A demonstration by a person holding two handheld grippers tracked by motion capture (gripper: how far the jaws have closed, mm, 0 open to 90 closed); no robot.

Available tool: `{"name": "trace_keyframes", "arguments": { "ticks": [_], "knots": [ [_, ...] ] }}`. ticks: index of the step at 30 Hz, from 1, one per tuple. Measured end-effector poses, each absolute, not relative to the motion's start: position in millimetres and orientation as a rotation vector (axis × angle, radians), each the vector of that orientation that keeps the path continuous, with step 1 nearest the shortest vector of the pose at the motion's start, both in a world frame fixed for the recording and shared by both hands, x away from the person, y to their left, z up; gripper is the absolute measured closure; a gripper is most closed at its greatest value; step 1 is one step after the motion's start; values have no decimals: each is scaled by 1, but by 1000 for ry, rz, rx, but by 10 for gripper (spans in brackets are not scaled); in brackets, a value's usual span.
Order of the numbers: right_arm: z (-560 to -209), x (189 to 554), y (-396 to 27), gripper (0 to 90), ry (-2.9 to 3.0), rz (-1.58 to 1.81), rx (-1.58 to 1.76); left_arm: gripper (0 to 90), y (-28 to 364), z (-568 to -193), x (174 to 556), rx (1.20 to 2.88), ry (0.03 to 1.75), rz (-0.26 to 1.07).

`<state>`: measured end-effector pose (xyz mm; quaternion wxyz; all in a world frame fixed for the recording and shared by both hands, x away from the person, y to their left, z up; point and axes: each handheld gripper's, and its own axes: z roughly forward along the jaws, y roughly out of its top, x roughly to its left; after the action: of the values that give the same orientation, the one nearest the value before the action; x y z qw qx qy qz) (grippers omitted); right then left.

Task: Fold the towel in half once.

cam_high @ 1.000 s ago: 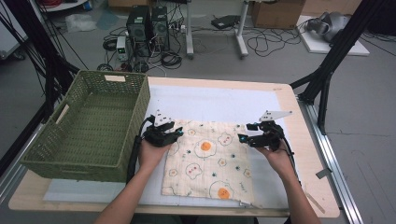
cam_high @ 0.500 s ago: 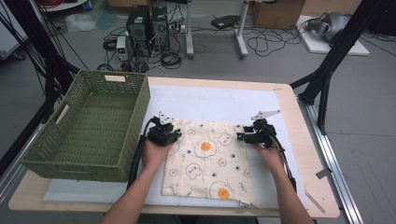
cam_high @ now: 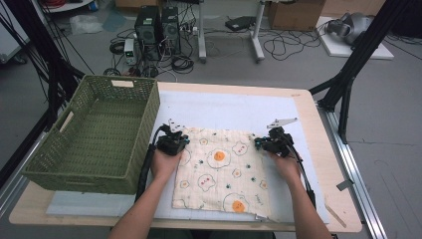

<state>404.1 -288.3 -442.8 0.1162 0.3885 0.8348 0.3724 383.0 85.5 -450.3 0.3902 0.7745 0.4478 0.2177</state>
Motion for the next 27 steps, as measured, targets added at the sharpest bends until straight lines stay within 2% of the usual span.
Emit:
{"name": "trace_keyframes", "arguments": {
  "ticks": [11, 17, 27],
  "knots": [
    [-419, 387, -306, 861, 2427, 1289, 1094, 892, 92, -426, 365, 1918, 1047, 564],
    [-405, 361, -313, 860, 2421, 1373, 1038, 892, 93, -411, 340, 1906, 959, 599],
    [-411, 310, -310, 859, 2511, 1380, 943, 892, 98, -418, 294, 1934, 884, 589]
  ]
}}
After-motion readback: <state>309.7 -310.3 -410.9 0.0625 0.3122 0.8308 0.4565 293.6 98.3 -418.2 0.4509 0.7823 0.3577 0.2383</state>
